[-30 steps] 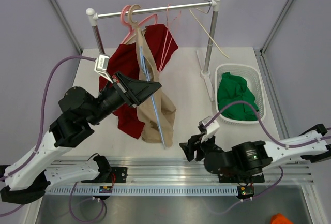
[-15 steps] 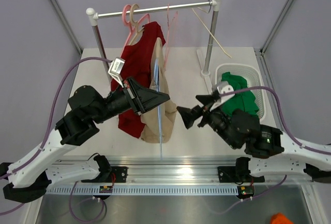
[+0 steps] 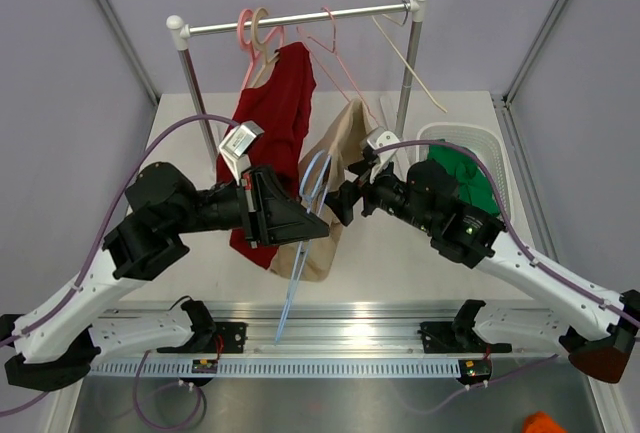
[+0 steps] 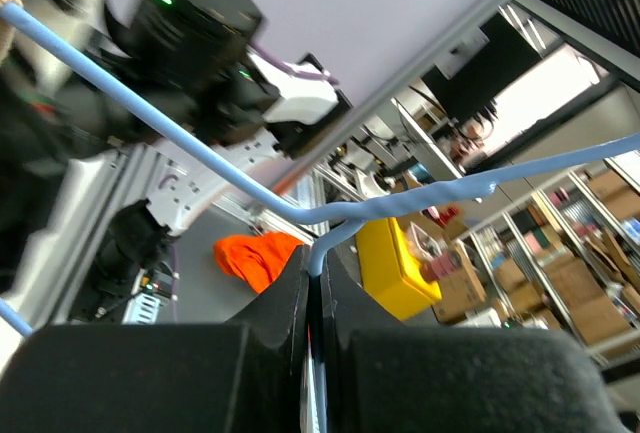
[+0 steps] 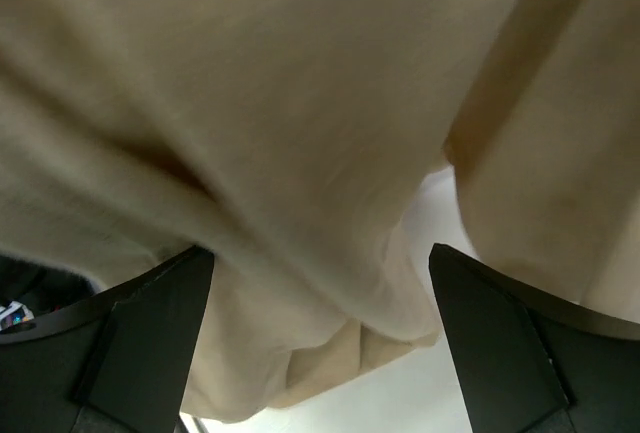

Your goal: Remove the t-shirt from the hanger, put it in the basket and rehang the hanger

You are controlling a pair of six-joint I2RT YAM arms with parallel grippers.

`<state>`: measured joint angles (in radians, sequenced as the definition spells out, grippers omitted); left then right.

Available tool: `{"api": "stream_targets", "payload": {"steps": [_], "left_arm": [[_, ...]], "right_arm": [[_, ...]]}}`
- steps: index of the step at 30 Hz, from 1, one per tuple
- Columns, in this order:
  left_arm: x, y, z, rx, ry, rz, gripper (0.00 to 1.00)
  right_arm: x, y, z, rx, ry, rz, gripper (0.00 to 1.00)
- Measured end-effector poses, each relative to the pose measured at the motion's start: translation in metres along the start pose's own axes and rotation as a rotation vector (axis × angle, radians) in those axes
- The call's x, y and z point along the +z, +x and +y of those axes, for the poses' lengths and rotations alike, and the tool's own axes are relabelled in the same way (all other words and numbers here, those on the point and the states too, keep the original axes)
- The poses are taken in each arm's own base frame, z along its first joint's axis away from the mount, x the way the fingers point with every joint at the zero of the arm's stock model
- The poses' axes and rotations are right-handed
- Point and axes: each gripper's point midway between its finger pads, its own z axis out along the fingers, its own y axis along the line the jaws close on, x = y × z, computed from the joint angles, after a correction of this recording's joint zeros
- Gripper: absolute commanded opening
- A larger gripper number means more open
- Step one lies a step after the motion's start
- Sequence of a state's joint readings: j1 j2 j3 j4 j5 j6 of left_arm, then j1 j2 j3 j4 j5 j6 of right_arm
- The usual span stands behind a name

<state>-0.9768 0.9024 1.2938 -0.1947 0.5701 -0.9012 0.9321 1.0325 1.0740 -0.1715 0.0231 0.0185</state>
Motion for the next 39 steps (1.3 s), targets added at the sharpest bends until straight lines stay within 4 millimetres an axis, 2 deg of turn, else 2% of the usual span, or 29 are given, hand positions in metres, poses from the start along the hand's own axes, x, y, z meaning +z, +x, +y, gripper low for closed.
{"api": "stream_targets", "payload": {"steps": [2, 3, 4, 5, 6, 7, 9, 13, 15, 22, 25, 28, 31, 33, 37, 39], "left_arm": [[-0.003, 0.004, -0.006, -0.005, 0.025, 0.023, 0.00], [-0.005, 0.007, -0.010, -0.007, 0.040, 0.037, 0.00], [-0.006, 0.009, -0.013, -0.008, 0.051, 0.047, 0.00], [-0.008, 0.011, -0.016, -0.008, 0.064, 0.060, 0.00], [-0.010, 0.013, -0.019, -0.008, 0.076, 0.071, 0.00], [-0.011, 0.015, -0.021, -0.007, 0.085, 0.080, 0.00], [-0.015, 0.019, -0.023, -0.009, 0.087, 0.100, 0.00], [-0.026, 0.022, -0.030, 0.024, 0.070, 0.120, 0.00], [-0.037, 0.023, -0.037, 0.057, 0.062, 0.119, 0.00], [-0.083, 0.032, -0.065, 0.193, 0.074, 0.101, 0.00], [-0.099, 0.036, -0.076, 0.241, 0.095, 0.085, 0.00], [-0.109, 0.038, -0.076, 0.271, 0.075, 0.067, 0.00], [-0.113, 0.036, -0.065, 0.282, 0.008, 0.037, 0.00], [-0.111, 0.031, -0.050, 0.286, -0.055, 0.011, 0.00], [-0.102, 0.030, -0.001, 0.281, -0.225, -0.011, 0.00], [-0.100, 0.031, 0.026, 0.275, -0.320, -0.008, 0.00]], "right_arm": [[0.006, -0.002, -0.010, 0.010, 0.010, -0.011, 0.85], [0.009, -0.004, -0.014, 0.017, 0.014, -0.023, 0.74], [0.012, -0.007, -0.019, 0.022, 0.024, -0.033, 0.68], [0.015, -0.009, -0.021, 0.031, 0.029, -0.046, 0.55], [0.017, -0.013, -0.023, 0.037, 0.031, -0.062, 0.38], [0.019, -0.015, -0.023, 0.042, 0.031, -0.073, 0.12], [0.020, -0.020, -0.023, 0.058, 0.034, -0.094, 0.00], [0.013, -0.029, -0.034, 0.093, 0.104, -0.131, 0.00], [0.001, -0.035, -0.043, 0.109, 0.161, -0.160, 0.00], [-0.064, -0.075, -0.080, 0.152, 0.393, -0.309, 0.00], [-0.077, -0.086, -0.092, 0.143, 0.469, -0.324, 0.00], [-0.084, -0.103, -0.101, 0.124, 0.527, -0.334, 0.00], [-0.098, -0.132, -0.107, 0.093, 0.577, -0.369, 0.00], [-0.114, -0.163, -0.114, 0.063, 0.636, -0.415, 0.00], [-0.154, -0.233, -0.126, 0.031, 0.739, -0.551, 0.00], [-0.173, -0.262, -0.129, 0.020, 0.777, -0.610, 0.00]]}}
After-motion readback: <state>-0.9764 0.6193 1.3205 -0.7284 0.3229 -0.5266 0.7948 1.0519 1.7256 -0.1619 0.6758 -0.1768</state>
